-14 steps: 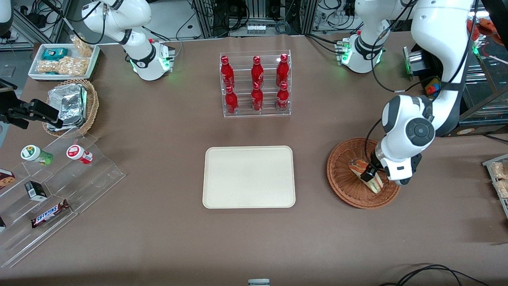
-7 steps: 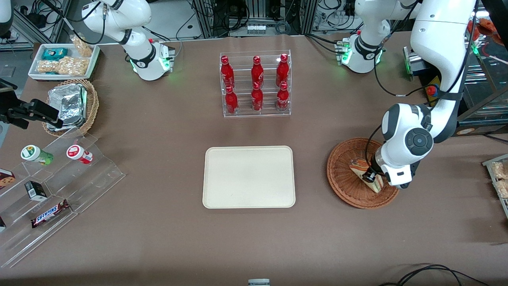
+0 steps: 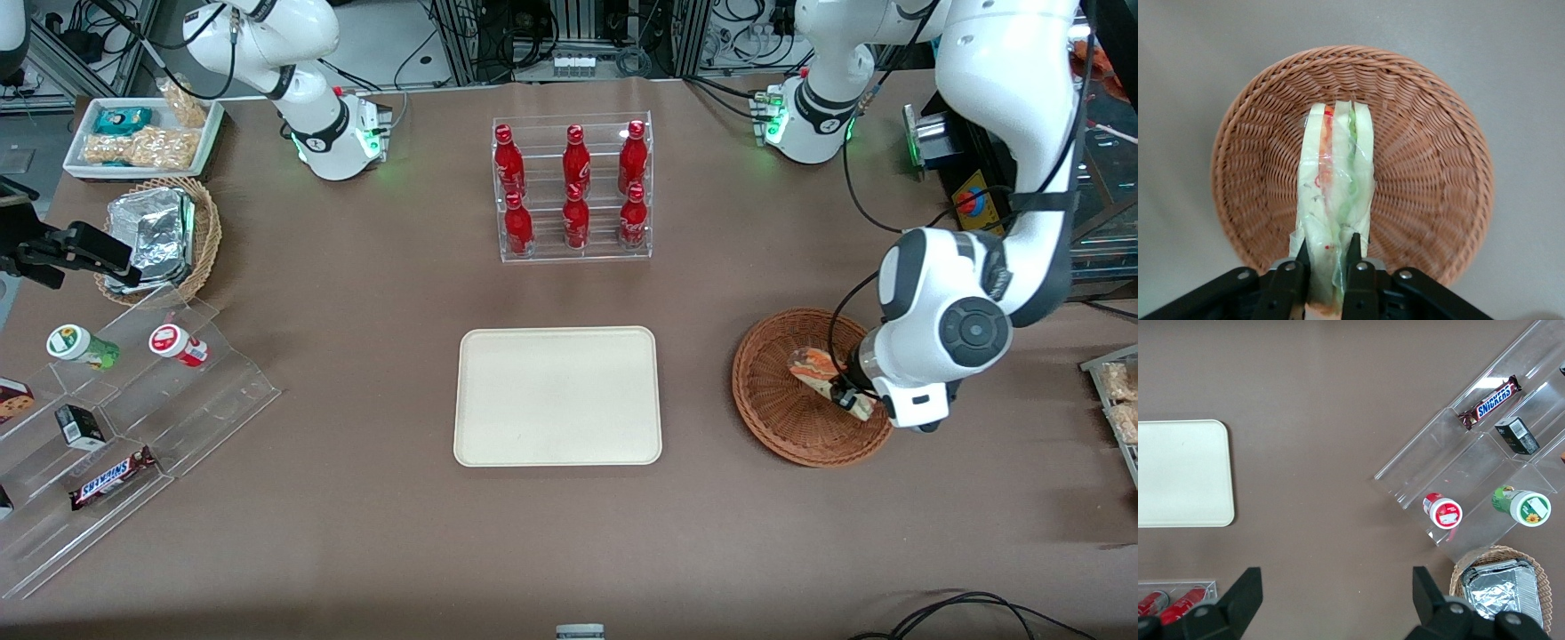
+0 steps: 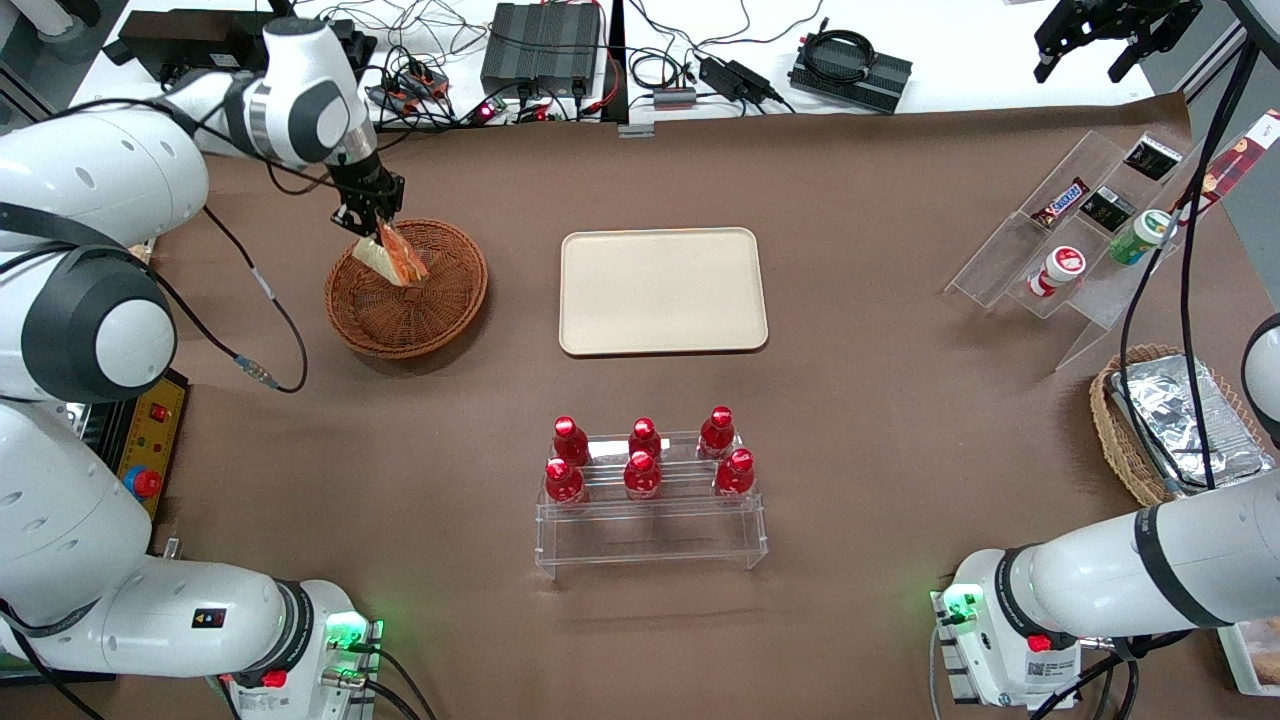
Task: Place sandwich from basket to tray
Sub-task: 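Lift the sandwich and carry it over the cream tray, then lower the sandwich onto the tray and open the left gripper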
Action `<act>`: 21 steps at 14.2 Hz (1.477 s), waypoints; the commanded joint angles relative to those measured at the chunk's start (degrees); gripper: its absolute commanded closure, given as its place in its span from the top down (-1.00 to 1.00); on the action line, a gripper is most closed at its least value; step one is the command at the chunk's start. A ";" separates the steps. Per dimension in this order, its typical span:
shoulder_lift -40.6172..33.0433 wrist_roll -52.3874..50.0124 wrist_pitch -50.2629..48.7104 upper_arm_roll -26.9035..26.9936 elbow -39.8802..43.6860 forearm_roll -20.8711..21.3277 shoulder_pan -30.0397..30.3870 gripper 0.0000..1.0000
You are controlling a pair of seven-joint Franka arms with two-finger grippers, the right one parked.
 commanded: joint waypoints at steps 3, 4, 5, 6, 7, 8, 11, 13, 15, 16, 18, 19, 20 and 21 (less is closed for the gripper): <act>0.77 -0.41 -3.74 -7.01 4.24 -0.85 -1.19 -0.84; 0.86 -0.49 -3.48 -9.38 4.24 -0.50 -1.19 -0.84; 1.30 -0.49 -2.09 -11.75 4.24 -0.32 -1.54 -0.84; 2.69 -0.41 1.58 -13.00 5.11 -0.23 -3.20 -0.88; 4.45 -0.23 3.88 -13.10 7.21 0.47 -5.91 -0.89; 6.99 1.25 3.99 -13.10 9.66 2.82 -8.81 -0.90; 17.35 6.01 1.81 -13.27 24.58 8.99 -14.88 -0.89; 23.60 10.64 -1.01 -13.10 34.09 9.87 -18.84 -0.86; 25.82 13.82 -0.58 -13.27 35.88 9.79 -20.43 -0.85; 26.00 15.92 0.12 -13.27 35.88 9.88 -21.66 -0.86; 27.13 18.31 1.87 -13.18 36.06 9.96 -24.12 -0.87; 27.66 18.31 3.01 -13.18 35.97 9.96 -25.26 -0.87; 28.28 18.49 3.29 -13.10 35.97 9.96 -25.80 -0.87; 28.54 18.58 3.46 -13.18 35.97 9.96 -26.41 -0.88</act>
